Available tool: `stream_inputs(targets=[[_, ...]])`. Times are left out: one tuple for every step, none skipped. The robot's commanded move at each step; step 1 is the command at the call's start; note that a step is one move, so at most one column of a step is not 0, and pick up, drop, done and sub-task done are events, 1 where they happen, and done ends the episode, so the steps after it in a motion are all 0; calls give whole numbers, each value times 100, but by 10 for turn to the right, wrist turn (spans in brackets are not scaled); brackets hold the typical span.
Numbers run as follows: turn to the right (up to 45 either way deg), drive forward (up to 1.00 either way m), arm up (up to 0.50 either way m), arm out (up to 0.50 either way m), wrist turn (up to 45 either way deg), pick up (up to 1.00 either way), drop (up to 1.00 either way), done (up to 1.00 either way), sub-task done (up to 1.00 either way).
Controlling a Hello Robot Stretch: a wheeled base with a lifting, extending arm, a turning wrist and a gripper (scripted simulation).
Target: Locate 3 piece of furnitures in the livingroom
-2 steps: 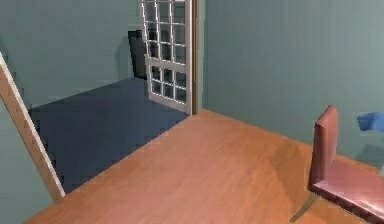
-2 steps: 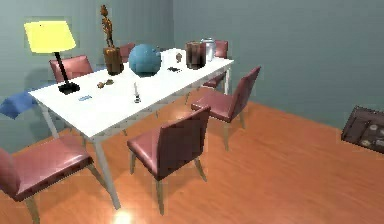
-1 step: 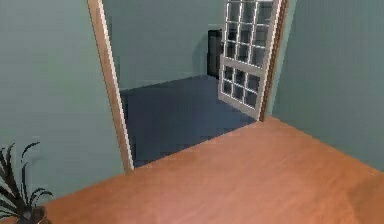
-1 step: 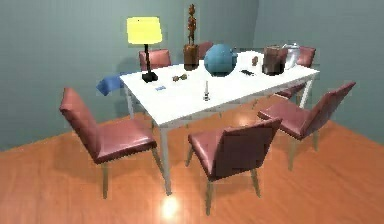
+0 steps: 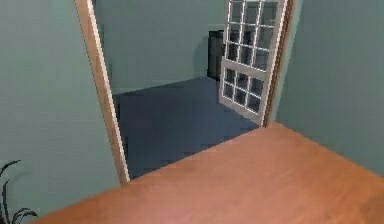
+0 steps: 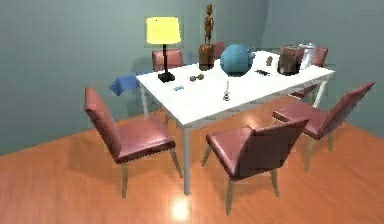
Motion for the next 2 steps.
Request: stream_inputs(targets=[[450,0,0,0,0,0,0,0,0],[360,0,0,0,0,0,0,0,0]])
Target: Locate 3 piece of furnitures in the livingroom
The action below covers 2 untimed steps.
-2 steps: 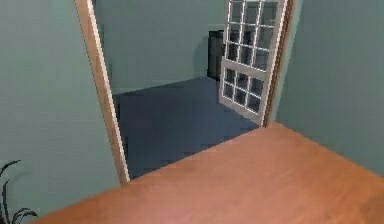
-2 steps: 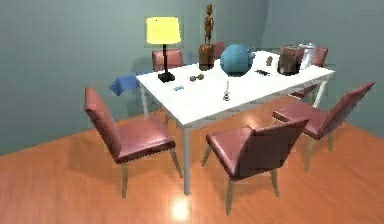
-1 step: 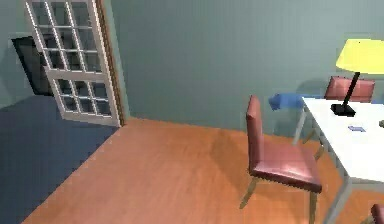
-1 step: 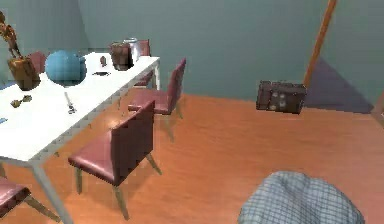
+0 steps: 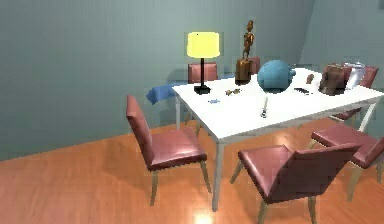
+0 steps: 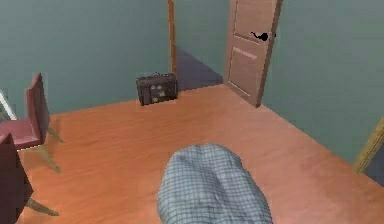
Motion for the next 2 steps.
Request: stream_inputs(targets=[[0,20,0,0,0,0,0,0,0],[240,0,0,0,0,0,0,0,0]])
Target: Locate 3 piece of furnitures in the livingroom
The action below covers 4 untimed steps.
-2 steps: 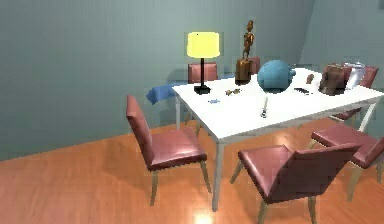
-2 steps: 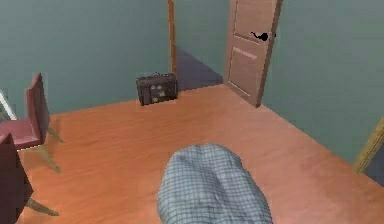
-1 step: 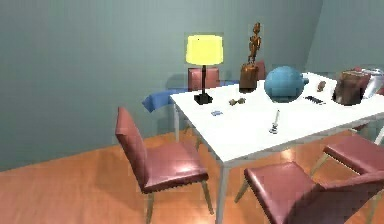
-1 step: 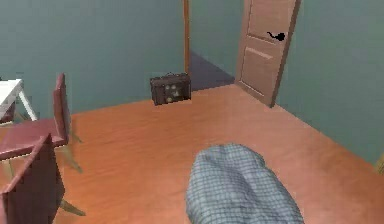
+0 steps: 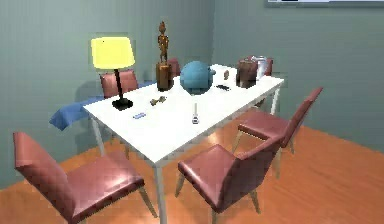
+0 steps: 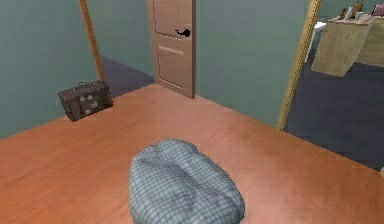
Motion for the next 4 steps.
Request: stream_inputs(targets=[[0,0,0,0,0,0,0,0,100],[-450,0,0,0,0,0,0,0,0],[0,15,0,0,0,0,0,0,0],[120,0,0,0,0,0,0,0,0]])
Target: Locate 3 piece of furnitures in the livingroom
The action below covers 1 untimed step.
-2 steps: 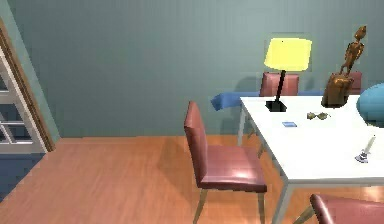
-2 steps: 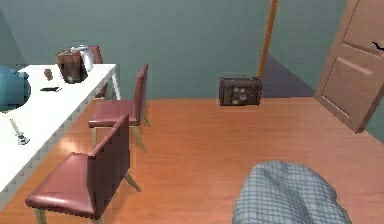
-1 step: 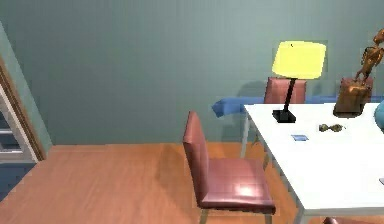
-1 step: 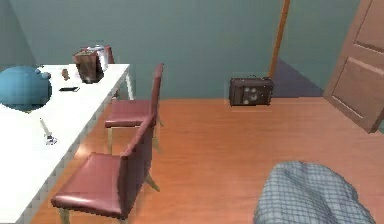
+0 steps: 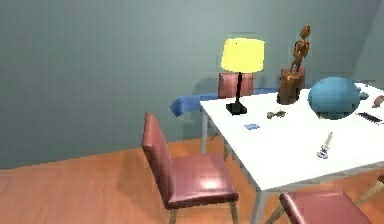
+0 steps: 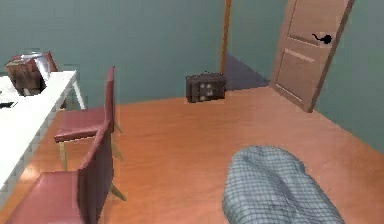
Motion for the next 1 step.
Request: stream_inputs(targets=[[0,0,0,0,0,0,0,100,0]])
